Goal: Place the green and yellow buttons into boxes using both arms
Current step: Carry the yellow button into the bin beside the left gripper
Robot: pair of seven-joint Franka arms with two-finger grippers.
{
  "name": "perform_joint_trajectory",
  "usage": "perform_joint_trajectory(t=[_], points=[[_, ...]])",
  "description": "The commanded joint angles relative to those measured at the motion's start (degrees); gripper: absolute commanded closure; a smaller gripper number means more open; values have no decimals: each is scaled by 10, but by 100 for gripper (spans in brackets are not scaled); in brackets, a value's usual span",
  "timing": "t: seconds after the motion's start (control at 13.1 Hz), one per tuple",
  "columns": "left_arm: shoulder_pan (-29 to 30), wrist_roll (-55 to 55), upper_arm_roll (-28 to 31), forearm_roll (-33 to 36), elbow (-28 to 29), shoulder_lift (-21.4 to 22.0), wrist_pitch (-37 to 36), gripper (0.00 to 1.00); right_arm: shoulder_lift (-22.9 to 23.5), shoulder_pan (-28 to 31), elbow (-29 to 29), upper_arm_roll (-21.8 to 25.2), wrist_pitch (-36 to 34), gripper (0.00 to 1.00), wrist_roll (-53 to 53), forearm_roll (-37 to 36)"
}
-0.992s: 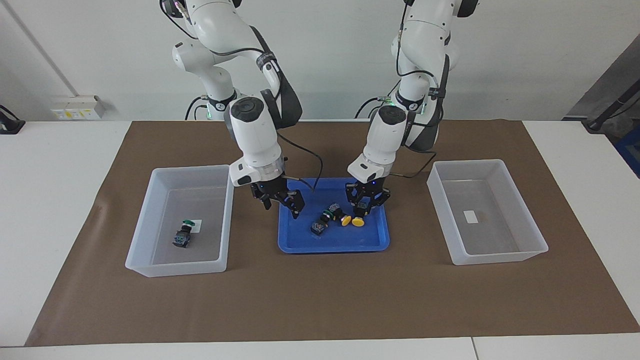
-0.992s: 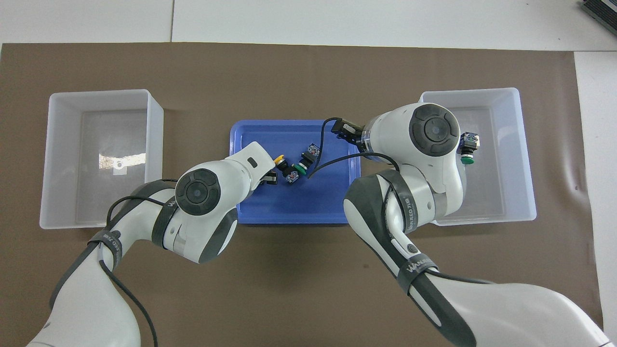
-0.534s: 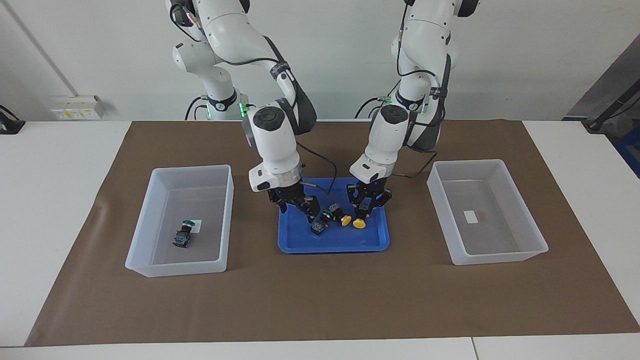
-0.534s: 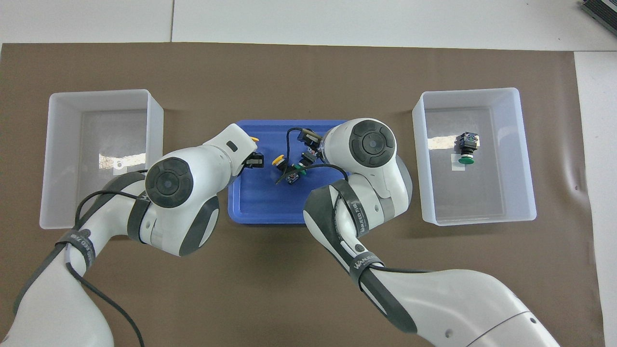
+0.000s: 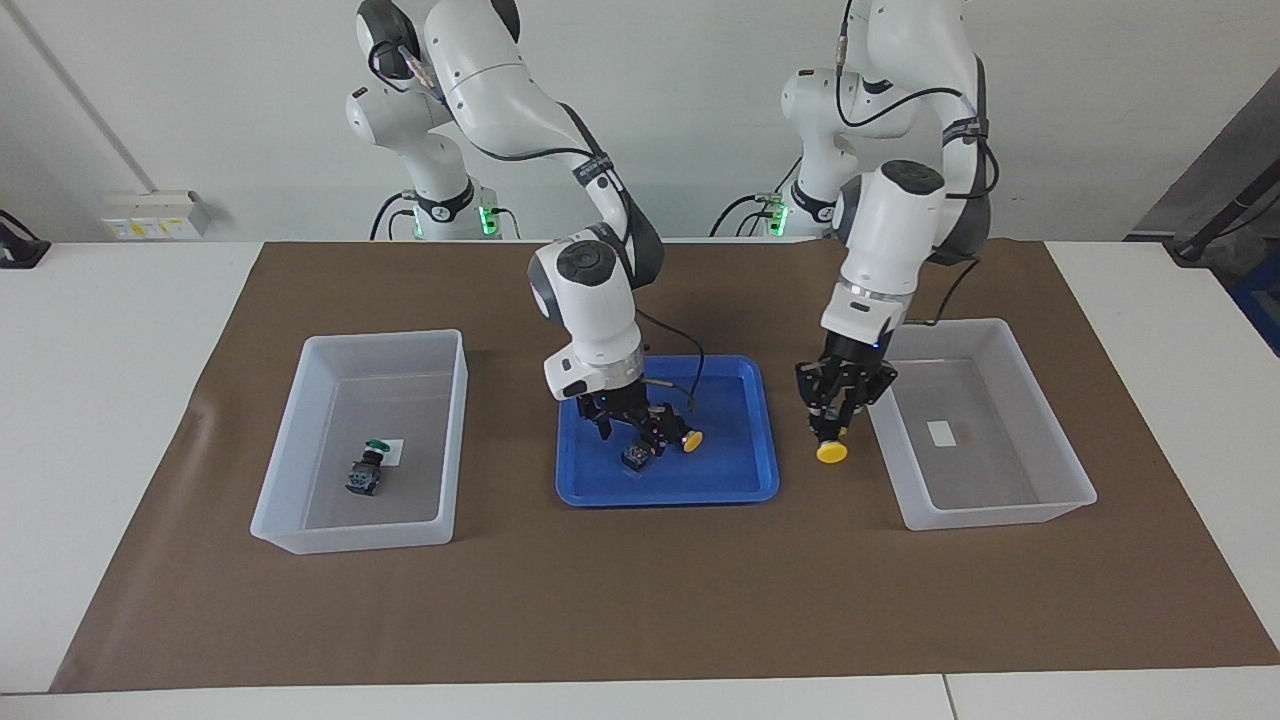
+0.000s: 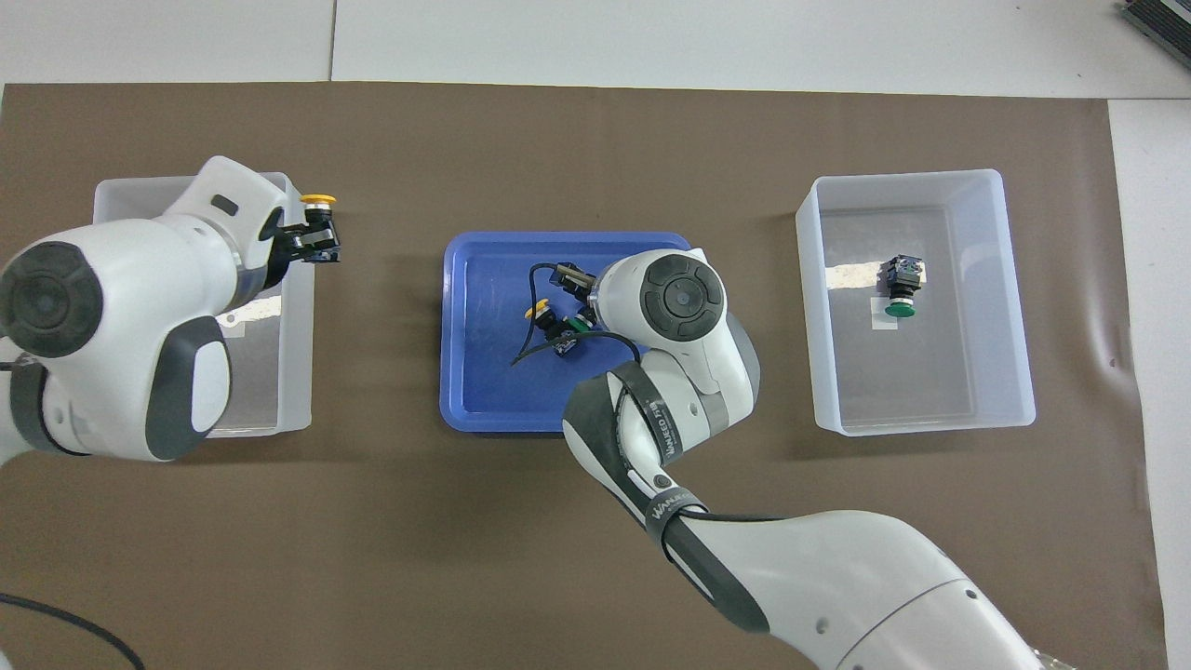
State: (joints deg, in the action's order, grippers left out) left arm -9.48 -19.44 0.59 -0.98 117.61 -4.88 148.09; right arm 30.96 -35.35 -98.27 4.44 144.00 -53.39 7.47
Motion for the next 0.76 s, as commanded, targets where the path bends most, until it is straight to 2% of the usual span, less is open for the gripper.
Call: perform_joint_trajectory(t=[0.0, 0.08, 0.15, 0.31, 0.38, 0.46, 0.69], points=[[46, 25, -7, 0, -24, 8, -24, 100, 9, 0, 4, -4, 10, 0, -1, 8], [61, 32, -7, 0, -23, 8, -24, 100, 9, -1, 2, -4, 11, 17, -1, 8], [76, 54, -7, 0, -20, 9, -24, 100, 9, -2, -3, -4, 13, 29, 0, 8], [80, 91, -7, 0, -15, 10, -27, 100, 9, -2, -21, -4, 36, 41, 0, 8], [81, 92, -7, -1, -11, 12, -29, 100, 9, -2, -25, -4, 43, 51, 0, 8], [86, 93, -7, 0, -8, 12, -34, 100, 8, -2, -24, -4, 39, 100, 0, 7], [90, 99, -7, -1, -5, 8, -47, 100, -2, 10, 12, -3, -19, 100, 0, 2]])
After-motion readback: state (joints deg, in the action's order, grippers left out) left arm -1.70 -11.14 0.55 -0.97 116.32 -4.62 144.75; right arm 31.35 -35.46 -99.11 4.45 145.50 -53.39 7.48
